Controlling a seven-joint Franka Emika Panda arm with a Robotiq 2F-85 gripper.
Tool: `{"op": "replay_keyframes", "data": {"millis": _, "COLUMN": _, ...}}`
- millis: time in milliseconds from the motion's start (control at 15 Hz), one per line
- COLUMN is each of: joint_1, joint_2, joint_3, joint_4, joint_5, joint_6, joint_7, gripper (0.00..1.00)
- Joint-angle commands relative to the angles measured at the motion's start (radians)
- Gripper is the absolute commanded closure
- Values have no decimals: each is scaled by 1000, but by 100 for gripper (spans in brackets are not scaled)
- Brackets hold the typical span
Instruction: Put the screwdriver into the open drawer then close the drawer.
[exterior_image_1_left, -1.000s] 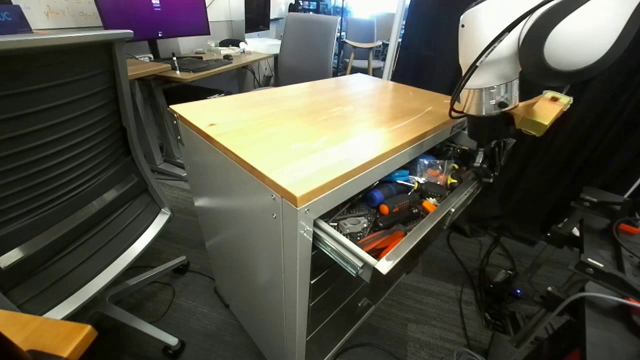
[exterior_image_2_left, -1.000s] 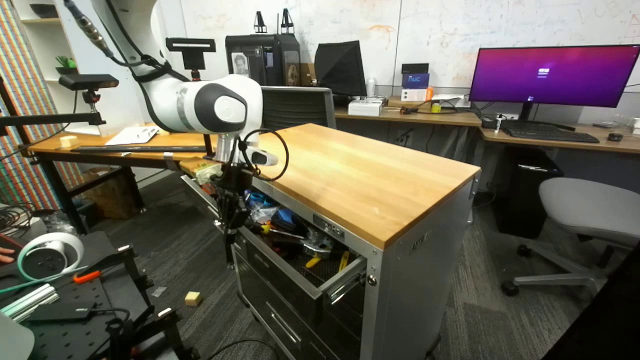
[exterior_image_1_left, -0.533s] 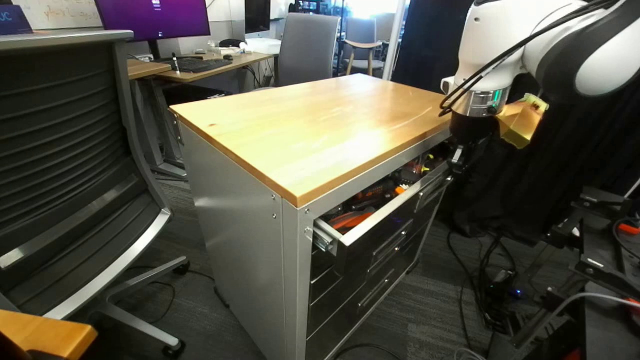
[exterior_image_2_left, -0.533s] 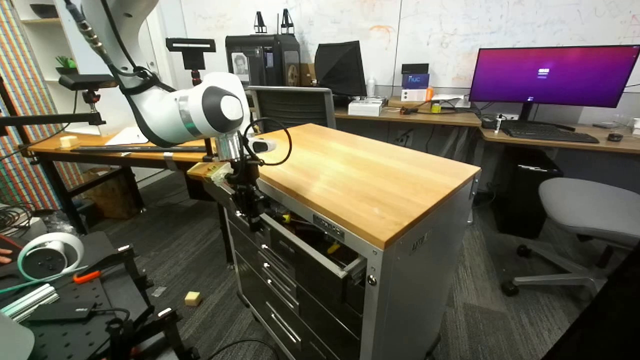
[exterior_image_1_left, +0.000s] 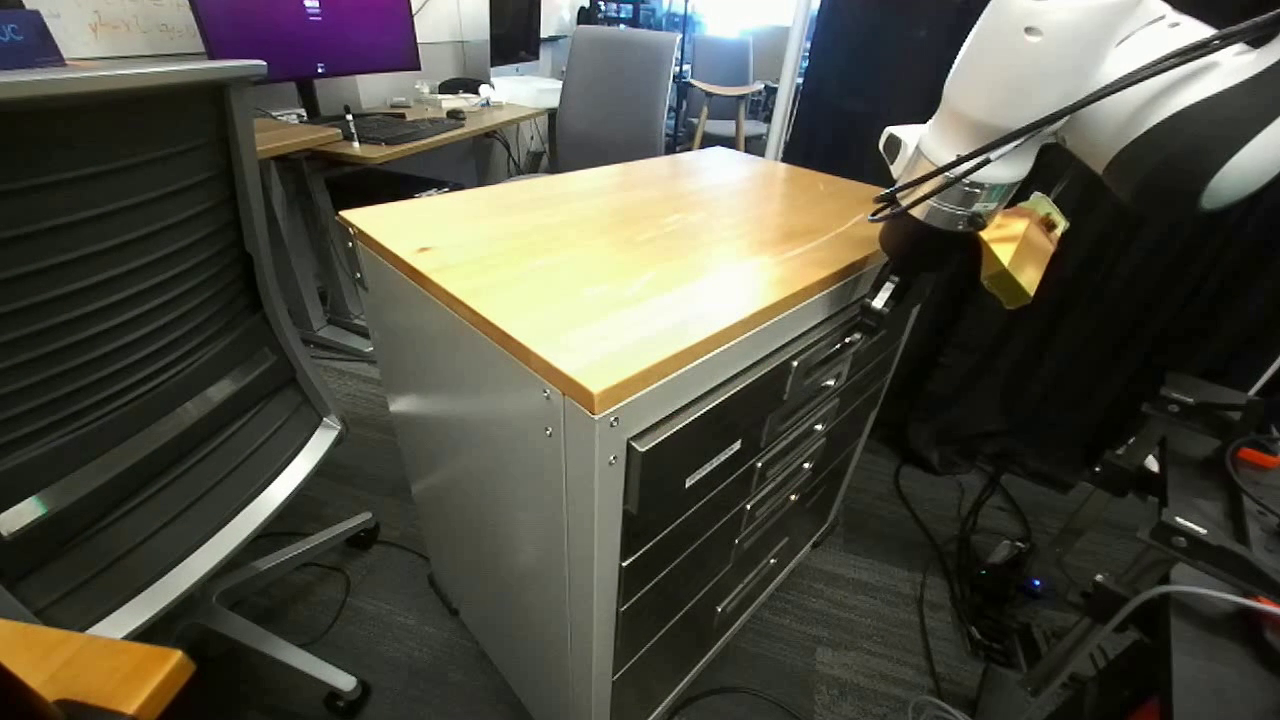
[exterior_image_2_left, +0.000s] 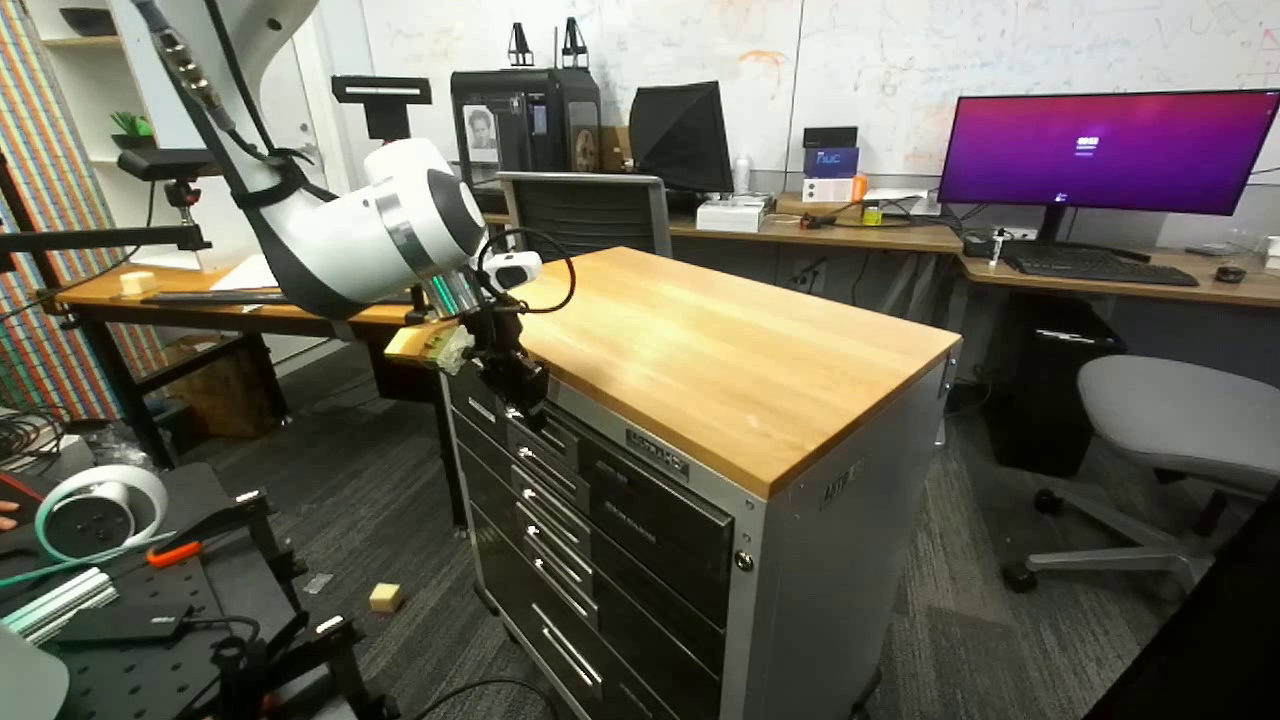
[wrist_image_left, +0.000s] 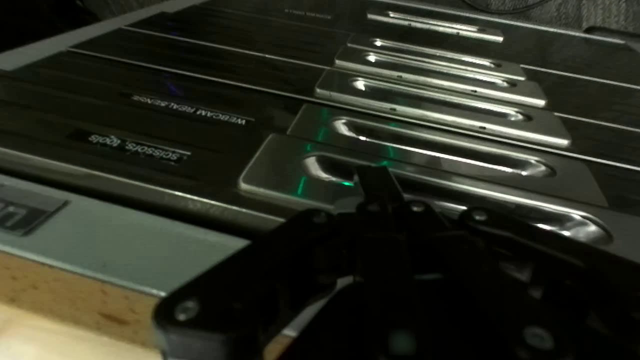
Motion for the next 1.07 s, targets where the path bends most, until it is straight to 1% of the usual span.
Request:
{"op": "replay_keyframes", "data": {"millis": 0, "joint_1": 79, "joint_2": -8, "joint_3": -86, "joint_4": 61, "joint_5": -231, "joint_6": 89, "joint_7": 225, "gripper": 100}}
{"op": "replay_keyframes", "data": {"millis": 133, "joint_1": 105, "joint_2": -11, "joint_3": -117, "joint_4": 89, "joint_5": -380, "joint_6": 107, "joint_7": 369, "gripper": 98}}
{"op": "replay_keyframes", "data": {"millis": 200, "joint_1": 108, "joint_2": -12, "joint_3": -119, "joint_4": 90, "joint_5": -432, "joint_6": 96, "joint_7": 419, "gripper": 97}}
{"op": "replay_keyframes", "data": {"millis": 267, "joint_1": 104, "joint_2": -18, "joint_3": -107, "joint_4": 72, "joint_5": -442, "joint_6": 59, "joint_7": 410, "gripper": 75}}
{"op": "replay_keyframes", "data": {"millis": 333, "joint_1": 59, "joint_2": -36, "joint_3": -72, "joint_4": 4, "joint_5": -308, "joint_6": 53, "joint_7": 254, "gripper": 72}}
{"op": "replay_keyframes", "data": {"millis": 400, "joint_1": 46, "joint_2": -50, "joint_3": -61, "joint_4": -25, "joint_5": -246, "joint_6": 37, "joint_7": 189, "gripper": 70}}
{"op": "replay_keyframes", "data": {"millis": 467, "joint_1": 21, "joint_2": -76, "joint_3": -39, "joint_4": -65, "joint_5": -174, "joint_6": 13, "joint_7": 107, "gripper": 64}}
{"op": "replay_keyframes", "data": {"millis": 533, "joint_1": -18, "joint_2": -95, "joint_3": 6, "joint_4": -106, "joint_5": -109, "joint_6": -26, "joint_7": 39, "gripper": 57}}
{"op": "replay_keyframes", "data": {"millis": 667, "joint_1": -101, "joint_2": -150, "joint_3": 114, "joint_4": -169, "joint_5": 45, "joint_6": -147, "joint_7": -105, "gripper": 42}}
{"op": "replay_keyframes", "data": {"millis": 733, "joint_1": -151, "joint_2": -186, "joint_3": 188, "joint_4": -191, "joint_5": 137, "joint_6": -229, "joint_7": -177, "gripper": 33}}
{"op": "replay_keyframes", "data": {"millis": 800, "joint_1": -190, "joint_2": -214, "joint_3": 234, "joint_4": -190, "joint_5": 218, "joint_6": -300, "joint_7": -249, "gripper": 27}}
{"op": "replay_keyframes", "data": {"millis": 867, "joint_1": -226, "joint_2": -236, "joint_3": 290, "joint_4": -187, "joint_5": 303, "joint_6": -367, "joint_7": -321, "gripper": 18}}
{"op": "replay_keyframes", "data": {"millis": 933, "joint_1": -248, "joint_2": -259, "joint_3": 329, "joint_4": -173, "joint_5": 387, "joint_6": -439, "joint_7": -394, "gripper": 11}}
{"op": "replay_keyframes", "data": {"millis": 1000, "joint_1": -267, "joint_2": -282, "joint_3": 367, "joint_4": -154, "joint_5": 472, "joint_6": -507, "joint_7": -469, "gripper": 2}}
